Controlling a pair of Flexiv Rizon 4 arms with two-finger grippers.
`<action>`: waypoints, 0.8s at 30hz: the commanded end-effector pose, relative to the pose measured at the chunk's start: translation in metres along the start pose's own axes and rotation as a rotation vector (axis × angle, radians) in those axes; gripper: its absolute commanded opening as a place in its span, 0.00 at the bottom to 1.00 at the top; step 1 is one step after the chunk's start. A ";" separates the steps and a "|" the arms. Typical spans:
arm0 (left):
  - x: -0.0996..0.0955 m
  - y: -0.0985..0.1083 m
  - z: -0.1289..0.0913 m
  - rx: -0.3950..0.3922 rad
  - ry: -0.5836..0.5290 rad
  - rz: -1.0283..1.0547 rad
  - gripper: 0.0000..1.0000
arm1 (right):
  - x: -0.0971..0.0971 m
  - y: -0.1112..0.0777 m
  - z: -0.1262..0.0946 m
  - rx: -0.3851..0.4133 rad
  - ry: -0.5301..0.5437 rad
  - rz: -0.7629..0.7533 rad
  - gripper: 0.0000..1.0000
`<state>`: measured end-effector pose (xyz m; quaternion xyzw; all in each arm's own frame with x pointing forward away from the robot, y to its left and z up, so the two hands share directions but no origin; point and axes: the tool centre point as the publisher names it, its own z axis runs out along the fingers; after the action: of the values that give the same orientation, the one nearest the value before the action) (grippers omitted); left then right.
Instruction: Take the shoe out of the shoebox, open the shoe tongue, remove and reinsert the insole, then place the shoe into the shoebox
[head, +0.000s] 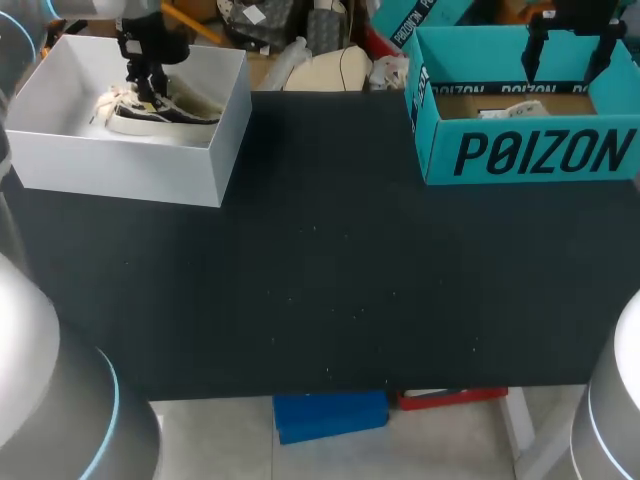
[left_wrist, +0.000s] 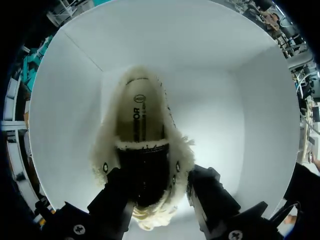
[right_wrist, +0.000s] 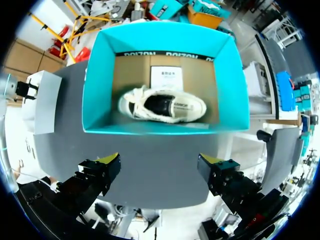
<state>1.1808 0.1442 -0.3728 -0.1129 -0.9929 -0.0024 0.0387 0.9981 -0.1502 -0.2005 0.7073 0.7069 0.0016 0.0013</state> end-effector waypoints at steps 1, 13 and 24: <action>-0.004 0.001 0.012 0.009 0.084 -0.003 0.40 | 0.000 0.001 0.000 0.001 0.000 0.000 1.00; 0.022 -0.001 0.006 0.005 0.019 -0.017 0.39 | 0.000 0.001 0.000 0.001 0.000 0.000 1.00; 0.041 -0.003 0.011 0.034 -0.054 -0.066 0.37 | 0.000 0.001 0.000 0.001 0.000 0.000 1.00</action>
<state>1.1615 0.1468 -0.3834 -0.0824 -0.9933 0.0123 0.0805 0.9981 -0.1502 -0.2005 0.7073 0.7069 0.0016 0.0013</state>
